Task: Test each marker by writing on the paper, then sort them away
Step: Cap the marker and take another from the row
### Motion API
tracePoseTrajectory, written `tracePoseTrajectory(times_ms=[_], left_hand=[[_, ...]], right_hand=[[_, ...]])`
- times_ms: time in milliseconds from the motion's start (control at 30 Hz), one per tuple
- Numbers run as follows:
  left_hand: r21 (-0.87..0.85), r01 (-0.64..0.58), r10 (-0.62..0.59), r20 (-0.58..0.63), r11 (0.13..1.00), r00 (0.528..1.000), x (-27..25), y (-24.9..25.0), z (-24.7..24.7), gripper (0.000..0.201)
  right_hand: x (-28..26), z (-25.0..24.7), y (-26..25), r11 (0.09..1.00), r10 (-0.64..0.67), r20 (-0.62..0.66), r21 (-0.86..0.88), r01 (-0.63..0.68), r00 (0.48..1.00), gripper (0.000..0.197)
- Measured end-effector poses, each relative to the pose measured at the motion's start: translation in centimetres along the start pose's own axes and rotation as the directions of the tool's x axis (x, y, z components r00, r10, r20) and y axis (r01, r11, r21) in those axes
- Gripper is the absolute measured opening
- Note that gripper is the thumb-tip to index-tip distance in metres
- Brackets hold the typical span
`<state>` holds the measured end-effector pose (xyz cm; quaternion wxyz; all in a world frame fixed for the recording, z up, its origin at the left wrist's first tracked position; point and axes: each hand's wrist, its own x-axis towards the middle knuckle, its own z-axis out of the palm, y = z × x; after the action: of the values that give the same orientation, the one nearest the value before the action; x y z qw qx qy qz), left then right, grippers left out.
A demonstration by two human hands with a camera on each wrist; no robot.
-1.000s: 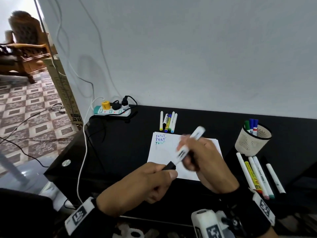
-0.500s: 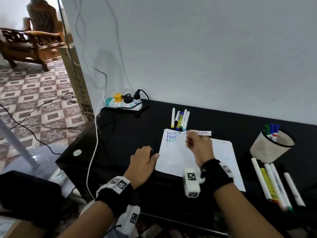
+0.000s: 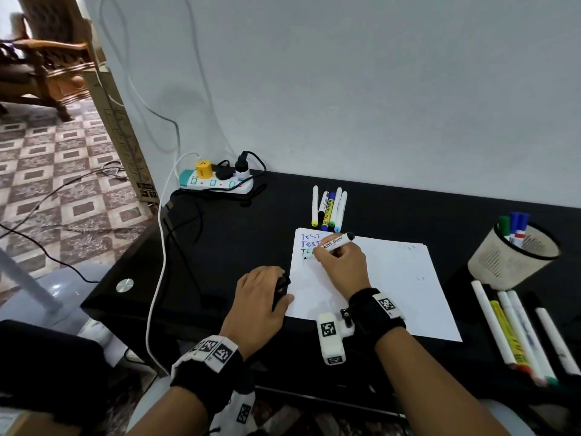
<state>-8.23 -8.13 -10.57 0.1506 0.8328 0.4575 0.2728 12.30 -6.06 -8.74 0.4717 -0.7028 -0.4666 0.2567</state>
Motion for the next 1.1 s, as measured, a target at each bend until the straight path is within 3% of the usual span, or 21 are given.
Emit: tracePoseTrajectory(times_ms=[133, 767, 933, 1100], left_hand=[[0.013, -0.009, 0.009, -0.022, 1.0, 1.0, -0.08, 0.06, 0.12, 0.033], [0.038, -0.014, 0.015, -0.025, 0.999, 1.0, -0.28, 0.1, 0.29, 0.032], [0.037, -0.011, 0.012, -0.029, 0.999, 0.999, -0.23, 0.09, 0.36, 0.032], [0.043, -0.011, 0.012, -0.02, 0.999, 1.0, -0.26, -0.06, 0.42, 0.034]], right_hand=[[-0.08, -0.05, 0.21, 1.0, -0.02, 0.015, -0.011, 0.02, 1.0, 0.036], [-0.34, 0.13, -0.21, 0.999, -0.02, 0.001, -0.05, 0.02, 1.0, 0.032], [-0.42, 0.09, -0.27, 0.999, -0.016, -0.068, -0.044, 0.013, 0.998, 0.032], [-0.66, 0.11, -0.41, 0.999, -0.008, -0.034, -0.047, 0.007, 0.999, 0.032]])
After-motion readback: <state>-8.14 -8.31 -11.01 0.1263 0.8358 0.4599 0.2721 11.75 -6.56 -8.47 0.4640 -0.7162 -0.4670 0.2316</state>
